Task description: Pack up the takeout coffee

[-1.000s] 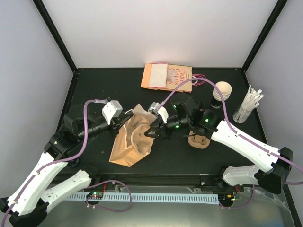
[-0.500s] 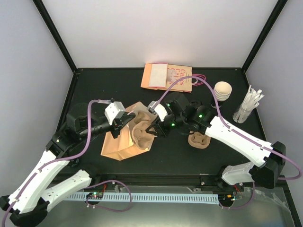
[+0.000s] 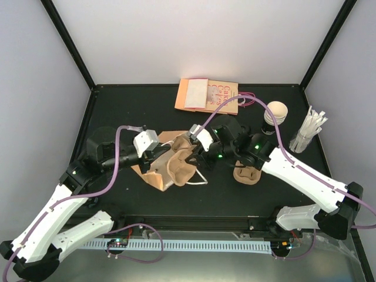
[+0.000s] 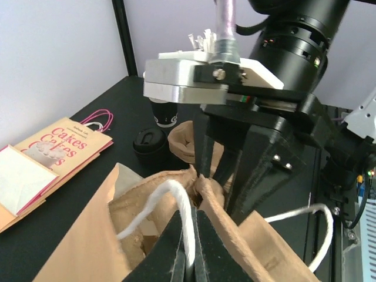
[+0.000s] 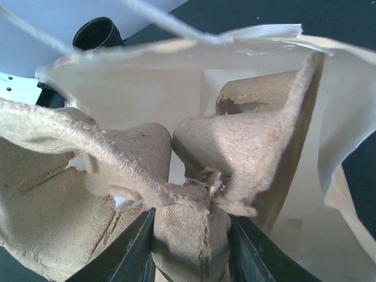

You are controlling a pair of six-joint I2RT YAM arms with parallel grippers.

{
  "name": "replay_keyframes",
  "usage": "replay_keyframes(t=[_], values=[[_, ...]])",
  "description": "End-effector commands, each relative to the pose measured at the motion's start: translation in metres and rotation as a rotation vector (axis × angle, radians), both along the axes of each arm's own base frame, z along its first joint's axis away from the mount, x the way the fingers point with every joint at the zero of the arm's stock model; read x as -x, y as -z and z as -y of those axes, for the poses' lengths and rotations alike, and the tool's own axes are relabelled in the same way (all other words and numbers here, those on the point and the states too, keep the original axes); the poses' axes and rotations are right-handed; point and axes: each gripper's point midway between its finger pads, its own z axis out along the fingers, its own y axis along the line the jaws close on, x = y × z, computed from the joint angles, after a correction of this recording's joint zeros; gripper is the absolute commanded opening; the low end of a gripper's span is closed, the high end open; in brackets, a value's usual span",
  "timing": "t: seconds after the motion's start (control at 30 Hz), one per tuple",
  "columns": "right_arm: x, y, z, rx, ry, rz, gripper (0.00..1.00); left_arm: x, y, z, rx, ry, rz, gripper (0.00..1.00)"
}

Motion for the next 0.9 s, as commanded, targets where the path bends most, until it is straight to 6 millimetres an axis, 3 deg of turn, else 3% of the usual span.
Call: replay_keyframes(t=[0.0,0.27,0.57,0.87], values=[[-0.011,0.004,0.006,0.008,0.0,0.037,0.35,0.018,-0.012,-0.004,-0.001,0.065,0.059,0.02],[-0.026,0.025,0.003,0.096,0.059,-0.017,0.34,0.017,-0.015,-0.006,0.037,0.043,0.065,0.02],[-0.038,0.014,0.003,0.029,0.205,0.041,0.33,0.016,-0.023,0.001,0.078,0.063,0.066,0.02],[-0.042,0.026,0.001,0.086,0.267,0.107,0.33,0.018,-0.026,0.006,0.09,0.103,0.063,0.02]])
